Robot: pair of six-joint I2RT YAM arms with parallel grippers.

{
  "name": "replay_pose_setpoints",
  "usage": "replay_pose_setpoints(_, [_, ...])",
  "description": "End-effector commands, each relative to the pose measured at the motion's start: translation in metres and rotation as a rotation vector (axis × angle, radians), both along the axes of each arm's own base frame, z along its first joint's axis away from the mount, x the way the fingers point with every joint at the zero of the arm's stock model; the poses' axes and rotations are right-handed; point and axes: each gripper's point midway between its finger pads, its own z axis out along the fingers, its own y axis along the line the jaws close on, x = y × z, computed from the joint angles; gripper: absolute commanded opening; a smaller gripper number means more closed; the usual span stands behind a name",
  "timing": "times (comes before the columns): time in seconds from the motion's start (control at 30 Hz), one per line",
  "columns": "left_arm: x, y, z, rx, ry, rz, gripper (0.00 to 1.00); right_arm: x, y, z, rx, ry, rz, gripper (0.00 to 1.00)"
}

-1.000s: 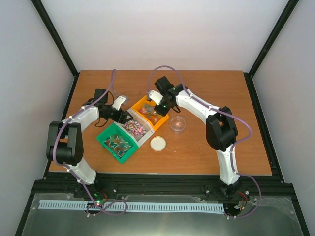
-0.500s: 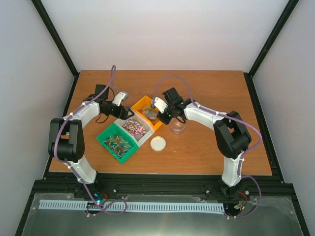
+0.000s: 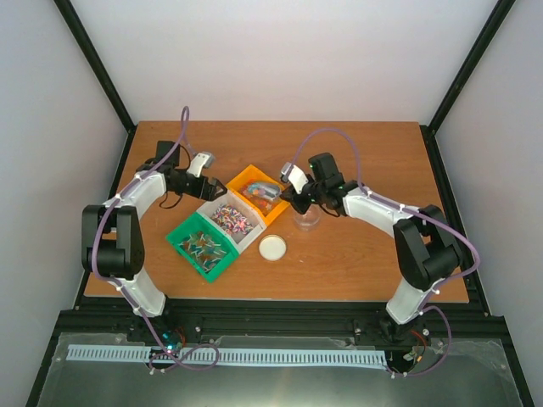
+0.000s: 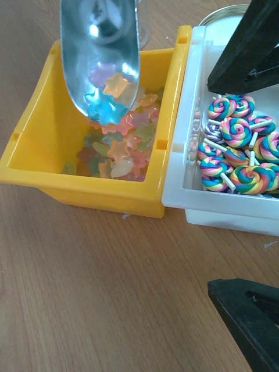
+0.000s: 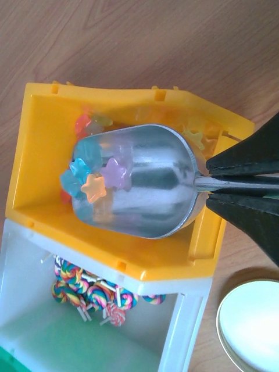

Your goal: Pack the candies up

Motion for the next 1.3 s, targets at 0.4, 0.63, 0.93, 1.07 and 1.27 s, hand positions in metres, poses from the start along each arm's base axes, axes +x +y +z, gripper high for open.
replay_pose_setpoints(0.4, [0.000,0.000,0.040,-0.059,-0.065,-0.001,0.91,-0.019,-0.019,0.041,0.223,-0.175,0.097,0.03])
replay_pose_setpoints(0.63, [-0.002,0.000,0.042,-0.059,-0.066,-0.010,0.91,-0.016,-0.026,0.046,0.240,-0.242,0.081,0.03])
replay_pose_setpoints(0.93, [-0.006,0.000,0.044,-0.056,-0.079,-0.029,0.90,-0.015,-0.043,0.035,0.095,-0.180,0.030,0.03])
replay_pose_setpoints(1.07, [-0.007,-0.001,0.044,-0.058,-0.088,-0.040,0.90,-0.027,-0.050,0.036,0.058,-0.163,0.041,0.03])
replay_pose_setpoints(1.27, [-0.007,-0.002,0.045,-0.064,-0.093,-0.042,0.89,-0.043,-0.050,0.051,0.126,-0.142,0.070,0.03])
